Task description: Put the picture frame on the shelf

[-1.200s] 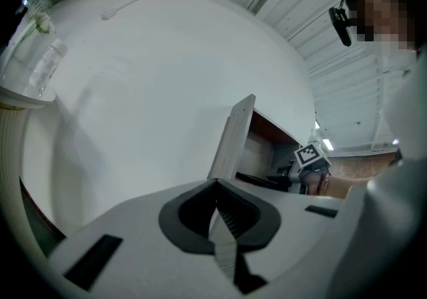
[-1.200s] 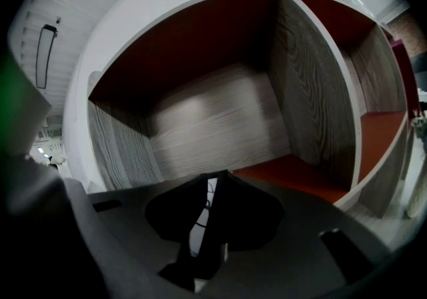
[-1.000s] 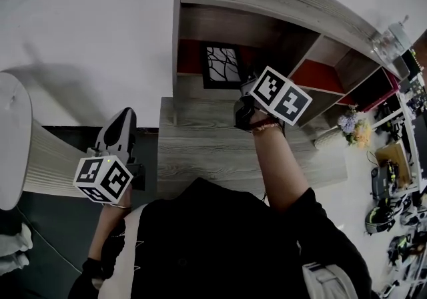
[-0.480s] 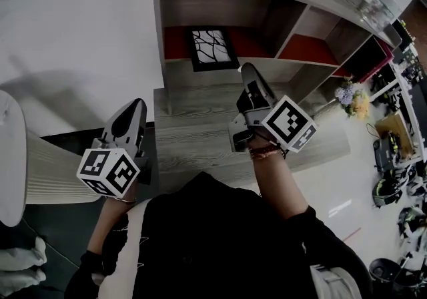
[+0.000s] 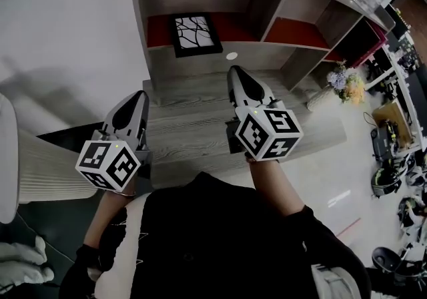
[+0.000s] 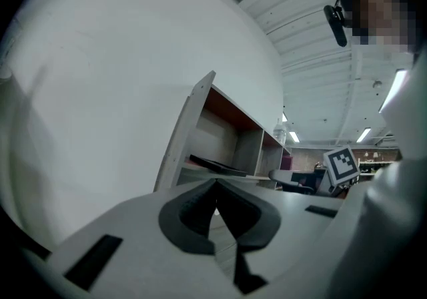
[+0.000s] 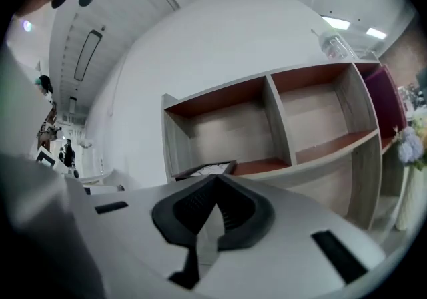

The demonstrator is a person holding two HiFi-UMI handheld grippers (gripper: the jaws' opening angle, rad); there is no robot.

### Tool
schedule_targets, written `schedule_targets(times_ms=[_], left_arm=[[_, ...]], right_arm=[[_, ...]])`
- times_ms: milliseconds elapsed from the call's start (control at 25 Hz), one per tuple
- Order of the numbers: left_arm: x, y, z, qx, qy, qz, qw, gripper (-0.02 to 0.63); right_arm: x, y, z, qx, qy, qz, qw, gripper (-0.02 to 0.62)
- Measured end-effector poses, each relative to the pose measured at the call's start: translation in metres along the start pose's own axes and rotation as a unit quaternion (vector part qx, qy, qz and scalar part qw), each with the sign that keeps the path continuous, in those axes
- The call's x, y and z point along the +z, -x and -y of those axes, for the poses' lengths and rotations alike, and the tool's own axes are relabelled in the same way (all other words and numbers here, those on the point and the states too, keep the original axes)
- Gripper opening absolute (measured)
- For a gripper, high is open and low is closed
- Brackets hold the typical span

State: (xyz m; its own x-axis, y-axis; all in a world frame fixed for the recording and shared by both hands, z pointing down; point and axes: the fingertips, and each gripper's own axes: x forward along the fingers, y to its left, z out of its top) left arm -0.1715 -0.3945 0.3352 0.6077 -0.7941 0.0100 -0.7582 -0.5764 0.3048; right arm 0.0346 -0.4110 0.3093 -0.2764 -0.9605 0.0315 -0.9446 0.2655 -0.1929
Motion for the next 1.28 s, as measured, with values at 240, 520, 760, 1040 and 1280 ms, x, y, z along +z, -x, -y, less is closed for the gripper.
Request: schedule_targets(times_ms=[240,520,760,1040,1280], left_arm=[[-0.005,-0.015,0.034,0.014,0.010,0.009,0.9998,0.012],[-0.021,-0.019,0.063,0.047,0.022,0.012,0.9986,0.012],[-0.025,-0.009,0.069,0.076,0.023,0.019,0.9967,0.012],[-0.023,-0.001,0.066,0.087,0.015,0.018,0.9959,0.012],[-0.016,0.004,0.062,0.090,0.011,0.021,0.9957,0.012]], right_arm=[[0.004,0.009,0.017,0.024,0.026,-0.022,0.999,0.002],[-0.006,0.019,0.033,0.070,0.035,-0.054,0.995,0.002],[-0.014,0.022,0.033,0.098,0.026,-0.064,0.993,0.002],[-0.021,0.020,0.030,0.104,0.019,-0.065,0.992,0.002],[-0.020,0.019,0.023,0.107,0.017,-0.063,0.992,0.002]])
